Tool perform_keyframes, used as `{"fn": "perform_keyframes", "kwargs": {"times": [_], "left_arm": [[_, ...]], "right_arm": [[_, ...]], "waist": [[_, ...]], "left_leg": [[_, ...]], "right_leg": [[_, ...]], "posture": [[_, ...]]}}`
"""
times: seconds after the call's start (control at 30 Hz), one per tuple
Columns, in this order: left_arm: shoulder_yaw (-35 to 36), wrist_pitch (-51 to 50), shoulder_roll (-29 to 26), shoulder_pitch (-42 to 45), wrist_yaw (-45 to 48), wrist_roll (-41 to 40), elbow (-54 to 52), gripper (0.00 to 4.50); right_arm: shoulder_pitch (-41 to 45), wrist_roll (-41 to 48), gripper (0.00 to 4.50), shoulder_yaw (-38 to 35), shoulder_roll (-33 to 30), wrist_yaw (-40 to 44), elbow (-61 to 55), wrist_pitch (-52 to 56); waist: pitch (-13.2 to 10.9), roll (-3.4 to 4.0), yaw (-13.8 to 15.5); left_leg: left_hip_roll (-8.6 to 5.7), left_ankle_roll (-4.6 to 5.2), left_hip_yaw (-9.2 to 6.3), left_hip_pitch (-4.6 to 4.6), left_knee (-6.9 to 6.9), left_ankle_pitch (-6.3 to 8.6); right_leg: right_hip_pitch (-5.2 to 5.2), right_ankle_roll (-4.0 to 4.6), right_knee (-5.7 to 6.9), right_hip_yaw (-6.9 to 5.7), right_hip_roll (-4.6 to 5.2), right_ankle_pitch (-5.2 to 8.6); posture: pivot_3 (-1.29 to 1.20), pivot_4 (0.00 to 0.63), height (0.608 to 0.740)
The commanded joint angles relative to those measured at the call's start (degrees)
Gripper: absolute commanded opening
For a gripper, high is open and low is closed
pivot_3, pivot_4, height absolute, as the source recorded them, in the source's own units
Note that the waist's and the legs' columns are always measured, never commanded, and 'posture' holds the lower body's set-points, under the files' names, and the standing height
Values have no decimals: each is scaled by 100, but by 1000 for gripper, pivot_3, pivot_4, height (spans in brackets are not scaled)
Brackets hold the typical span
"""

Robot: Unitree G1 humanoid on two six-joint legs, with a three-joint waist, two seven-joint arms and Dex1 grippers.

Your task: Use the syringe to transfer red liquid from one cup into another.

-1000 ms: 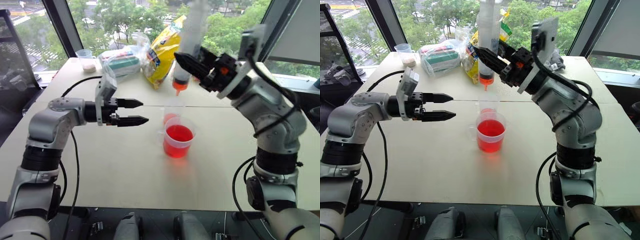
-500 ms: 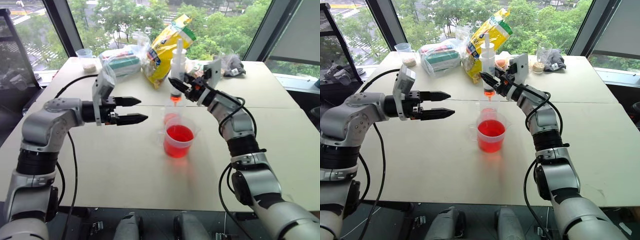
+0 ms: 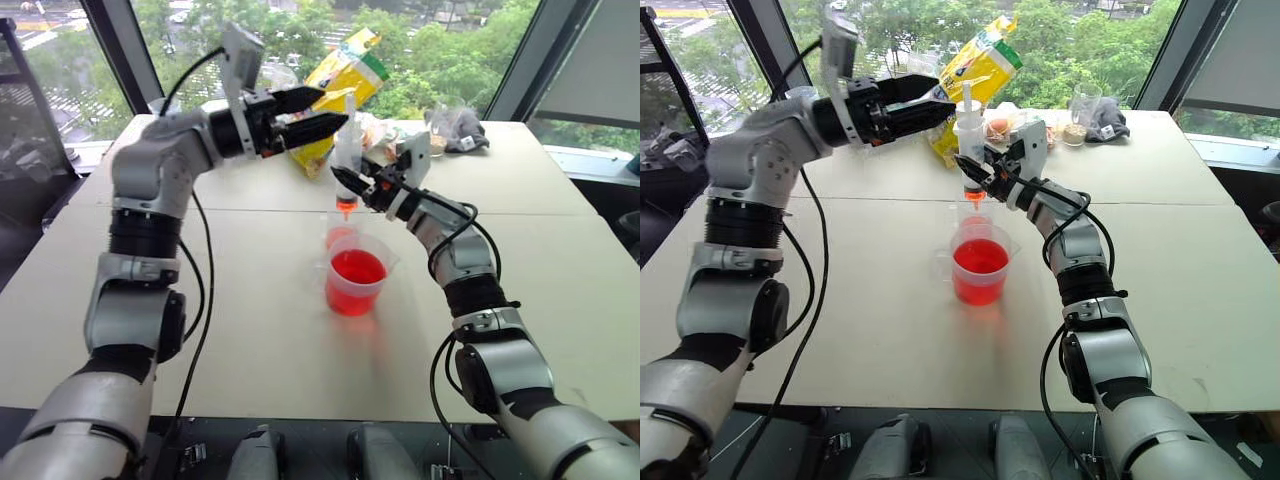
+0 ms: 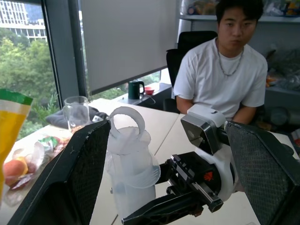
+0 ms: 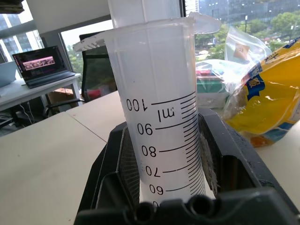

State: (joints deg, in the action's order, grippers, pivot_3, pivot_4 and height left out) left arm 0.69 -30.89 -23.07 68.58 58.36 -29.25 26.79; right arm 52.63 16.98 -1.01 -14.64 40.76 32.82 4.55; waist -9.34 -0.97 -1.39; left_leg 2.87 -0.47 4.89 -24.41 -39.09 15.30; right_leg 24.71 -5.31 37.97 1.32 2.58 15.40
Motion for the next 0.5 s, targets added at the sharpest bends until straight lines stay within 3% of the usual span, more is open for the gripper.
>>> {"fn": "perform_keyframes", "kwargs": {"times": [0.03, 0.5], "left_arm": [[23, 290, 115, 300, 72, 167, 280, 4000], [96, 418, 597, 603, 442, 302, 1100, 4000]], "right_arm": [[44, -34, 1383, -114, 1, -14, -116, -184], [3, -101, 1383, -135, 2, -15, -83, -206]], "waist": [[0, 0, 1], [-1, 0, 20]], "left_leg": [[1, -1, 0, 0, 0, -1], [0, -2, -1, -3, 0, -1]], "right_leg": [[1, 0, 0, 0, -2, 0], [0, 0, -2, 0, 0, 0]], "posture": [[0, 150, 740], [0, 150, 740]]}}
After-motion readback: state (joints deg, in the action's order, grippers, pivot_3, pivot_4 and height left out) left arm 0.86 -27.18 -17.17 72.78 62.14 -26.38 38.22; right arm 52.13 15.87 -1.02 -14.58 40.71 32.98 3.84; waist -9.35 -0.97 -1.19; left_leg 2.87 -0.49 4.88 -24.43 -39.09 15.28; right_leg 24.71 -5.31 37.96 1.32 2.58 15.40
